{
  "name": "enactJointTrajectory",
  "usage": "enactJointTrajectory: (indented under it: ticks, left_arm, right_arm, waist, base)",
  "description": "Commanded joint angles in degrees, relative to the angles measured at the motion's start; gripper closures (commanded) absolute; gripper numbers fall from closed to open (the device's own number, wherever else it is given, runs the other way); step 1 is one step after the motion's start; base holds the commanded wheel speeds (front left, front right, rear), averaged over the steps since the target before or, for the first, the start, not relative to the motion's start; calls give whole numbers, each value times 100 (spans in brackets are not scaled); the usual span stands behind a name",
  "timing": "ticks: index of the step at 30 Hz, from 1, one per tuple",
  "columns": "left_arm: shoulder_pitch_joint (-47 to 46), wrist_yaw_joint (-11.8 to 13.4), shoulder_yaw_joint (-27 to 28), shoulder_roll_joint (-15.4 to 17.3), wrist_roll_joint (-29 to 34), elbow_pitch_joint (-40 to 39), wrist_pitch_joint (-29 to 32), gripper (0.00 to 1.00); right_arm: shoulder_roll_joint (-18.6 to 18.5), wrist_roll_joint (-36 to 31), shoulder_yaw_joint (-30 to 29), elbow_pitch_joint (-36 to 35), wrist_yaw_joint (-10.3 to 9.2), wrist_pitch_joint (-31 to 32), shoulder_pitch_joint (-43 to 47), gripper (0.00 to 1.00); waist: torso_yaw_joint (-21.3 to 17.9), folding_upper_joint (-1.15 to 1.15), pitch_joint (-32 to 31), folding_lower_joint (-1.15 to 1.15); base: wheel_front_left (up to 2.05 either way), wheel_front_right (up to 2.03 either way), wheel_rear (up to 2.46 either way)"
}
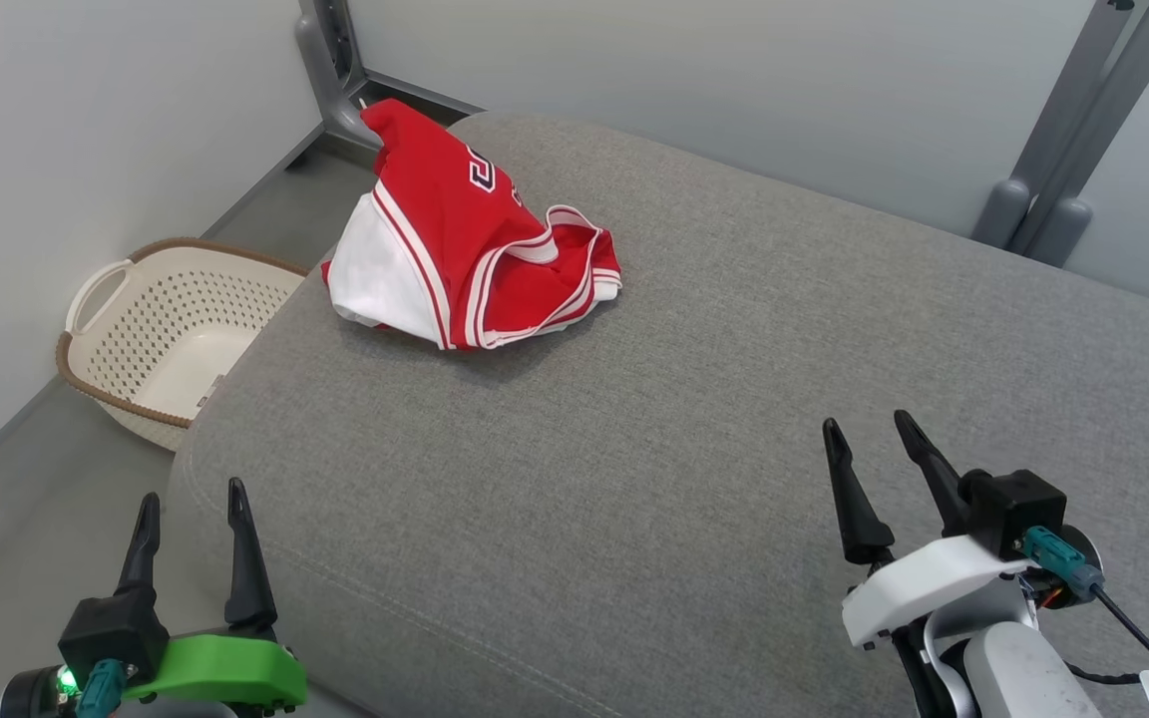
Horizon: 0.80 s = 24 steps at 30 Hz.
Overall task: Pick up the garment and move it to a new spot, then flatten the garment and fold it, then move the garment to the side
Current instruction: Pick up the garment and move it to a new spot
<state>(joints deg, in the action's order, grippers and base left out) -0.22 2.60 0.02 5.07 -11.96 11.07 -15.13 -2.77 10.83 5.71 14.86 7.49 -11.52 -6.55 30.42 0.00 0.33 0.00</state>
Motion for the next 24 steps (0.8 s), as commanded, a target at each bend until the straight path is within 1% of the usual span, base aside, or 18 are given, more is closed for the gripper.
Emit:
enactJointTrajectory:
  ticks: [1,4,8,12,14,19,22,24]
  left_arm:
    - [128,22,26,11,-47,-26,-4,0]
    - [101,28,3,-2,-53,21,-4,0]
    - [-249,-96,-172,-11,-76,304,226,0]
    - [-959,-241,-333,-41,-163,851,698,0]
    - [-1460,-314,-393,-63,-253,1198,909,0]
    - [-2716,-387,-262,-98,-577,2130,1232,0]
    - [-3424,-477,-158,-112,-804,2680,1290,0]
    - [-3821,-505,-67,-49,-900,3028,1277,0]
  right_arm:
    - [-21,-32,10,14,0,-13,-78,0]
    - [-22,-62,6,5,0,-28,-83,0]
    - [-22,-149,-73,-58,0,1,-56,0]
    - [-22,-262,-177,-180,0,77,14,0]
    - [-23,-328,-243,-275,0,145,58,0]
    - [-25,-631,-112,-688,0,468,-106,0]
    - [-24,-883,-56,-966,0,663,-208,0]
    - [-25,-1041,39,-1163,0,783,-290,0]
  waist:
    - [11,0,15,0]
    - [9,0,30,0]
    - [-2,0,84,0]
    - [-16,0,195,0]
    - [-23,0,284,0]
    - [-416,0,833,0]
    - [-676,0,1207,0]
    - [-868,0,1446,0]
  base:
    - [0,0,0]
    - [0,0,0]
    - [0,0,0]
    - [0,0,0]
    - [0,0,0]
    - [0,0,0]
    - [0,0,0]
    - [0,0,0]
